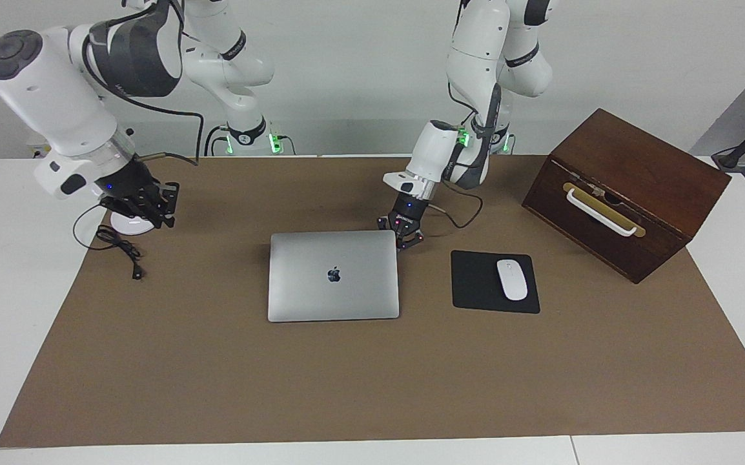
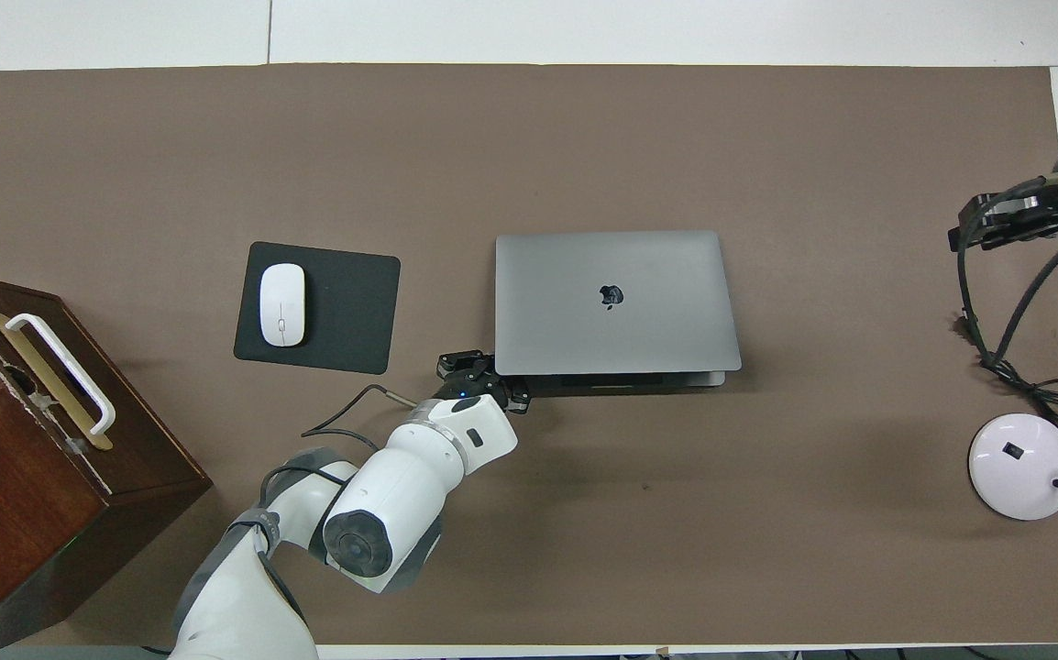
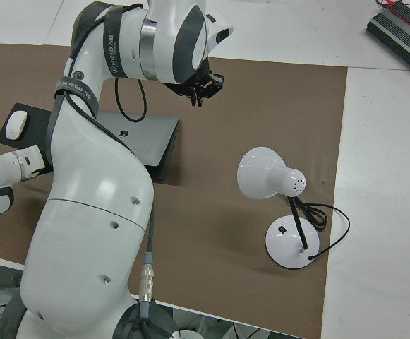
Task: Close laptop with both arms
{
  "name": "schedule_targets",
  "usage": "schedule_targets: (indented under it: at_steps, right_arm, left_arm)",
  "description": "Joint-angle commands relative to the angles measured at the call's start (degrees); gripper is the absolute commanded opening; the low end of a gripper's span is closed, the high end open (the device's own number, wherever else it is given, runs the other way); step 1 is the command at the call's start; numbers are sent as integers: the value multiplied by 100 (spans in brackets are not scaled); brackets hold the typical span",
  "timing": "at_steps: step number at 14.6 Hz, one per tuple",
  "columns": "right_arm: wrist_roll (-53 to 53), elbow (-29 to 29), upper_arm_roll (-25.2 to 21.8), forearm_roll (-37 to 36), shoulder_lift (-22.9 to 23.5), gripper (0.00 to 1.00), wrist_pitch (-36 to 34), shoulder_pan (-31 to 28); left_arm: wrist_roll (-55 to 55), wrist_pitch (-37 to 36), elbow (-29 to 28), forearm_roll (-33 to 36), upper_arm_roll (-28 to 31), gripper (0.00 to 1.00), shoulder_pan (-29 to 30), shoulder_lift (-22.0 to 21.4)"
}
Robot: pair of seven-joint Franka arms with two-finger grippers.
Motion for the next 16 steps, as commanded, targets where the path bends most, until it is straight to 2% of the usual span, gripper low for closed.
schedule_targets:
  at_steps: [1,6,10,12,16]
  right_arm:
    - [-160,-151,91,-90,-160,100,-20,-254]
    - [-159,-326,73,-152,-353,100,-160,-491]
    - [-169,-678,73,-424,-529,100,-117,-536]
    - [-177,-670,73,-433,-538,100,-82,-536]
    - [-169,-661,82,-442,-529,100,-55,-545]
  left_arm:
    - [-178,-152,-205,65,34,0,101,-99]
    - [-232,-1320,-214,65,34,0,101,-854]
    - [-232,-1672,-311,65,43,0,110,-1171]
    - [-223,-2268,-311,56,52,0,110,-1478]
    - [-161,-3928,-267,56,78,0,197,-2260]
